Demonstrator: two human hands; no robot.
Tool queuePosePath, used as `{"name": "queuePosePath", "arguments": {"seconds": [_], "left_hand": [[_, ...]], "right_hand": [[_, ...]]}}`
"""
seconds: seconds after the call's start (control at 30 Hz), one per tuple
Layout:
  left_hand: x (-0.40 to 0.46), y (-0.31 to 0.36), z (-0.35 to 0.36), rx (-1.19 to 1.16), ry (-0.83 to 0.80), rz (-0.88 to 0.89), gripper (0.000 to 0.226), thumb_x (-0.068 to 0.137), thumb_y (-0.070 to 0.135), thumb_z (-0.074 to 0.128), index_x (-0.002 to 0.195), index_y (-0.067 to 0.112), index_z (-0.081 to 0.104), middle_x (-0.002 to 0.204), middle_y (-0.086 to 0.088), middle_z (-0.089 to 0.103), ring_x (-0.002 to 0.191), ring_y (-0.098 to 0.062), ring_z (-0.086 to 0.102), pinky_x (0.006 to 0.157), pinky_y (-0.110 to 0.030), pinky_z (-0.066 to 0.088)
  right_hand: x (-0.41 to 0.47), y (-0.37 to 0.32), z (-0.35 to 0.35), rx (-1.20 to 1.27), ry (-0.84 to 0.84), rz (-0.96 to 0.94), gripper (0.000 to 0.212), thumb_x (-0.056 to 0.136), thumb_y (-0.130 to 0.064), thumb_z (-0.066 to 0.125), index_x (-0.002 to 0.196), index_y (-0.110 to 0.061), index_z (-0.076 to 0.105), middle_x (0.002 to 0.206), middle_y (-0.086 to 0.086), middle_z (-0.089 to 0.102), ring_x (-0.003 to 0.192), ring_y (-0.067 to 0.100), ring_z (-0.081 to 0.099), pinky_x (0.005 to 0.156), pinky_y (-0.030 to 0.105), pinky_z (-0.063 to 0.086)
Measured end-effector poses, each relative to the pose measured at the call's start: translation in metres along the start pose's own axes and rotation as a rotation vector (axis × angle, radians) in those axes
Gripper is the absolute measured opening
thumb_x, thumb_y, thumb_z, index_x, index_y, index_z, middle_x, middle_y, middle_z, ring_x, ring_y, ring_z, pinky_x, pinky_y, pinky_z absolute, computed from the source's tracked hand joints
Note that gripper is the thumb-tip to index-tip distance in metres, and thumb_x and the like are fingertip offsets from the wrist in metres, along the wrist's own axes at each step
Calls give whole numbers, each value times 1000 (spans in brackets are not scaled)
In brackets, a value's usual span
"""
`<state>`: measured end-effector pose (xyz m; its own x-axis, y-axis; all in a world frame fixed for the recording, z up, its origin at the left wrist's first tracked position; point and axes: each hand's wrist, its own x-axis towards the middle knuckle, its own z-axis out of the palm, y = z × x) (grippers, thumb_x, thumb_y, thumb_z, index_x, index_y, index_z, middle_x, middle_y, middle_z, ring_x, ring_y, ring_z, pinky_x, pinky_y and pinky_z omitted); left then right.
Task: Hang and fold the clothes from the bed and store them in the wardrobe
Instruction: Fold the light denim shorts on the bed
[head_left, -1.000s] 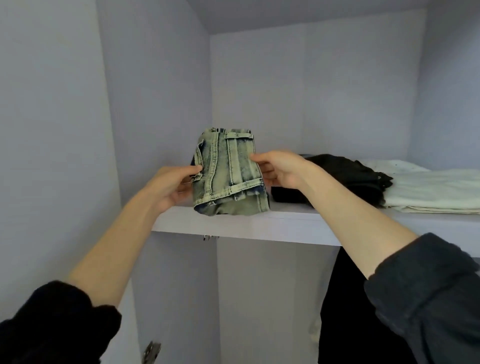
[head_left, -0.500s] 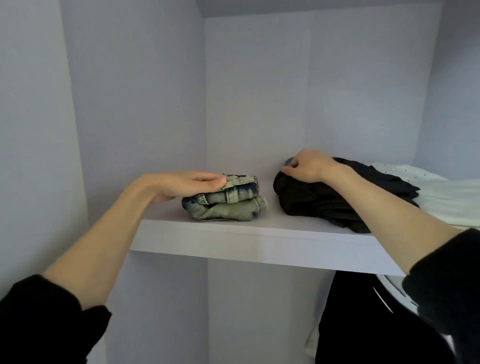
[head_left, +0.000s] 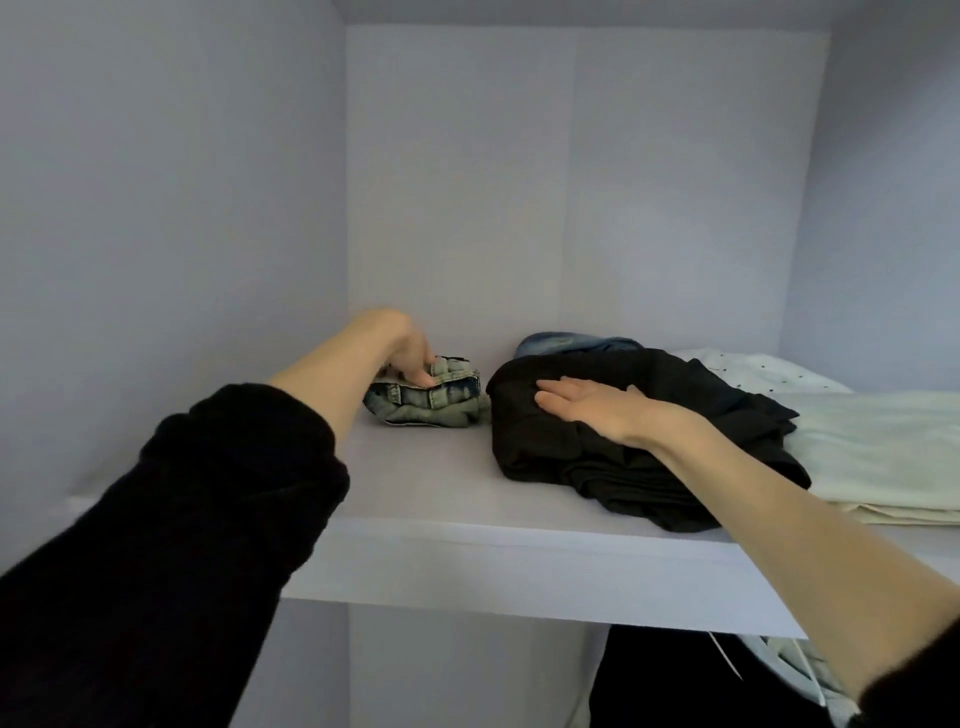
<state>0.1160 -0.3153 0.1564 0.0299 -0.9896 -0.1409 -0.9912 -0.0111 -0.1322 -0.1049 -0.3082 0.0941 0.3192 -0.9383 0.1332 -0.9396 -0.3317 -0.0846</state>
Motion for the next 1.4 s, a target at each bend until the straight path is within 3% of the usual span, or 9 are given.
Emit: {"name": "queuePosePath", "arguments": {"seconds": [0.13, 0.3, 0.53, 0.7, 0.83, 0.97, 1.13, 1.3, 1.4], "left_hand": [[51, 6, 7, 65, 110, 87, 52, 103, 21, 32, 151, 27, 11, 156, -8, 20, 139, -28, 26, 105, -31, 28], [101, 22, 20, -151, 220, 210, 52, 102, 12, 29, 150, 29, 14, 157, -7, 18, 142, -27, 22, 116, -36, 17], [108, 26, 32, -286, 308, 261, 57, 100, 4, 29, 149, 29, 17, 158, -5, 9, 145, -25, 10, 118, -37, 7], [64, 30, 28, -492, 395, 284, 62, 92, -8, 30, 149, 17, 24, 154, -9, 25, 139, -26, 28, 111, -25, 21], [12, 35, 27, -692, 500, 381, 46, 101, 4, 32, 146, 13, 31, 152, -11, 30, 140, -21, 28, 108, -23, 21], [-45, 44, 36, -782, 629, 460, 43, 101, 14, 40, 143, 17, 35, 147, -10, 37, 136, -21, 35, 106, -22, 25], [-110, 69, 43, -796, 756, 581, 39, 99, 14, 44, 138, 20, 44, 139, -4, 48, 130, -13, 42, 108, -24, 30], [-164, 113, 69, -831, 774, 763, 40, 98, 19, 45, 138, 25, 44, 132, 13, 49, 126, 0, 41, 109, -28, 33], [-200, 149, 94, -902, 705, 924, 40, 98, 20, 44, 137, 28, 44, 132, 17, 49, 125, 5, 41, 104, -22, 33]], "right_hand": [[2, 1, 2, -10, -15, -9, 54, 98, -53, 14, 149, -36, 11, 159, -2, 6, 146, 21, 5, 112, 57, 0], [1, 3, 3, -8, -43, -20, 54, 98, -53, 13, 149, -36, 11, 159, -3, 5, 146, 22, 2, 112, 57, -2], [-1, 1, 5, 35, -21, 5, 54, 98, -54, 14, 149, -37, 12, 159, -3, 5, 146, 21, 3, 112, 56, -3], [-8, -2, 3, 69, 19, 4, 55, 97, -55, 13, 149, -36, 15, 159, -2, 10, 146, 20, 7, 113, 55, -2], [-24, -4, -6, 114, 72, -59, 49, 103, -40, 14, 149, -26, 21, 156, 3, 22, 143, 24, 19, 116, 51, 8], [-55, 1, -24, 226, 214, -114, 47, 102, -42, 24, 146, -27, 30, 153, 1, 29, 141, 24, 25, 116, 38, 17], [-115, 17, -41, 212, 407, -111, 45, 98, -36, 42, 141, -24, 41, 144, 2, 46, 132, 24, 41, 108, 30, 30], [-210, 42, -34, 305, 557, 1, 40, 97, -28, 47, 136, -21, 49, 136, -3, 54, 126, 15, 46, 98, 20, 31], [-280, 55, -16, 251, 572, 158, 42, 97, -27, 48, 137, -19, 46, 140, -1, 50, 130, 15, 43, 103, 22, 28]]}}
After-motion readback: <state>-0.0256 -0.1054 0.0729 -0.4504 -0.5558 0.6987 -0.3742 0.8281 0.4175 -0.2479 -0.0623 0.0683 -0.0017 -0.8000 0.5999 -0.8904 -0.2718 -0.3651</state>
